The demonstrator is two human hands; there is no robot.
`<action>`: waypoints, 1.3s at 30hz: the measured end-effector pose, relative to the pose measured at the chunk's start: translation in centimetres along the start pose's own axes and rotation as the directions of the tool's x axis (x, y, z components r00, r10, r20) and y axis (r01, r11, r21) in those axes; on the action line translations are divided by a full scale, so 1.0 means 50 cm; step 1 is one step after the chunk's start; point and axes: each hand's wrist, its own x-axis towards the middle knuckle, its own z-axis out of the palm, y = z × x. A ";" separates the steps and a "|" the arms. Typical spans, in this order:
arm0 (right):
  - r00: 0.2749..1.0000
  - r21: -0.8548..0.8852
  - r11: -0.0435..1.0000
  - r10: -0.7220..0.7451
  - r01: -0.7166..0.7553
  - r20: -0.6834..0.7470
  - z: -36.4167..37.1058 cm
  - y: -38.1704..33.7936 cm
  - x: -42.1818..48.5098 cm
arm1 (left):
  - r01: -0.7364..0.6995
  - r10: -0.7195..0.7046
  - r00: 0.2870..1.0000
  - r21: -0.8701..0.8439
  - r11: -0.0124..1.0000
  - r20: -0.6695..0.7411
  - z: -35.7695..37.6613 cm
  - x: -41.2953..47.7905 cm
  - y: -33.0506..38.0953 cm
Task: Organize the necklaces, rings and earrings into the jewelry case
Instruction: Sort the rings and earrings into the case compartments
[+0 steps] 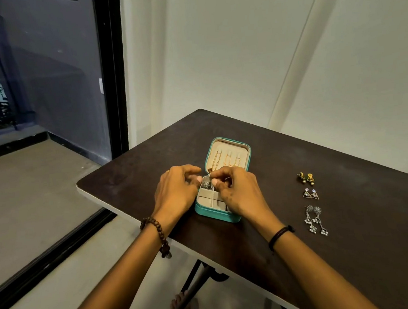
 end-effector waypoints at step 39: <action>0.906 0.137 0.946 0.322 -0.295 -0.274 -0.300 0.279 -0.248 | -0.128 0.114 0.974 0.064 0.990 0.194 0.289 -0.161 0.191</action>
